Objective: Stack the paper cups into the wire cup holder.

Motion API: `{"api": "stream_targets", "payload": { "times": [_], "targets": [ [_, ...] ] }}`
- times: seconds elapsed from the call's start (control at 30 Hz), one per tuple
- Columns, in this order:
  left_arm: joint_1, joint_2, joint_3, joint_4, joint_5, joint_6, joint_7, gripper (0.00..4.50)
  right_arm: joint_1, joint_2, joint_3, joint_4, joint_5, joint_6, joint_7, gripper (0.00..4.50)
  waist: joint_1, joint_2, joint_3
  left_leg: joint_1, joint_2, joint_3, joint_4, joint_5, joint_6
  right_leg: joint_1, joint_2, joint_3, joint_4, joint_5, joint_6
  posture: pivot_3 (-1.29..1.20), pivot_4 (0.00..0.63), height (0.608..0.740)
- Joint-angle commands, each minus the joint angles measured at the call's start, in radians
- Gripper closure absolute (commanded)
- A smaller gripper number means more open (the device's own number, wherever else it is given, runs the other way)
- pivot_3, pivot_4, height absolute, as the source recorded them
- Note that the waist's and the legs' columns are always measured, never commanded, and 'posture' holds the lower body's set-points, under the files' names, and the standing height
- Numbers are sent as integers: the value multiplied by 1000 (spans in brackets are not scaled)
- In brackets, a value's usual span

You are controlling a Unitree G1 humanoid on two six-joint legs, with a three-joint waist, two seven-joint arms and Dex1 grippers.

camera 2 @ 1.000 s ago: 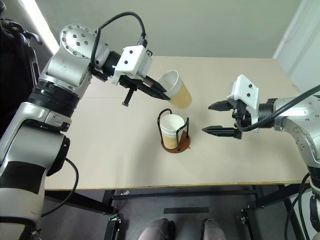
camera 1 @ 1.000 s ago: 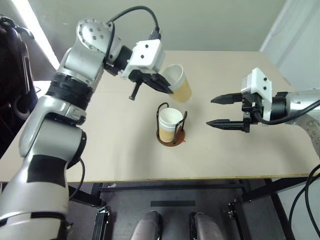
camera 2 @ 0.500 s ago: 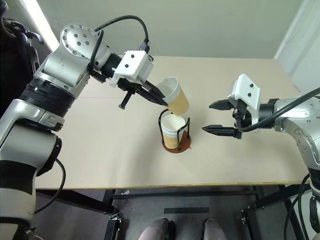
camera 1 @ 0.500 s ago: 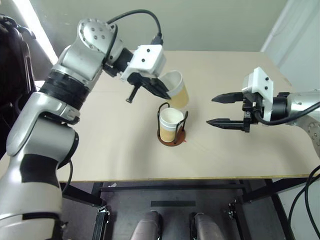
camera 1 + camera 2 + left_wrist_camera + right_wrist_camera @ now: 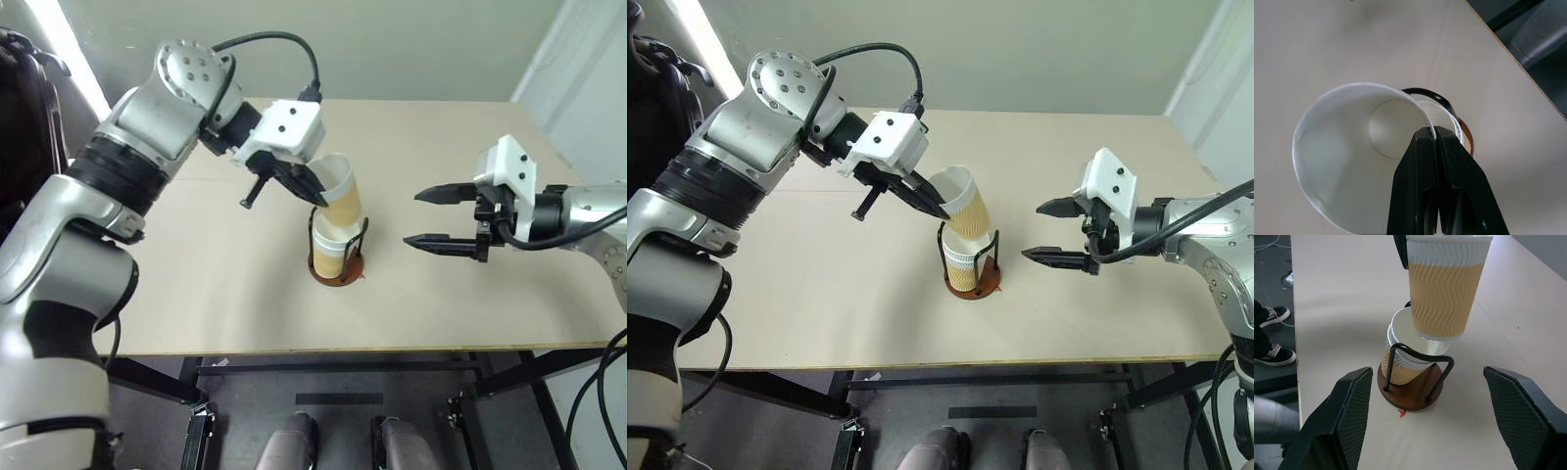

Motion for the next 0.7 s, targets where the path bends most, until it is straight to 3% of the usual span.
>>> {"api": "stream_targets", "payload": {
  "times": [0.03, 0.7],
  "targets": [
    [-29, 6, 2, -16, -36, 7, -28, 4470, -1, -7, -51, -26, 12, -4, -8, 836, 0, 0, 0, 0, 0, -1, 0, 0, 0, 0, -1, 0, 0, 0, 0, 0, 150, 740],
    [-25, 39, -117, -11, -57, -35, -28, 4470, -3, -30, -76, -23, 28, 3, 14, 836, 0, 0, 0, 0, 0, 0, 0, 0, 0, 0, 0, 0, 0, 0, 1, 0, 150, 740]
  ]
}}
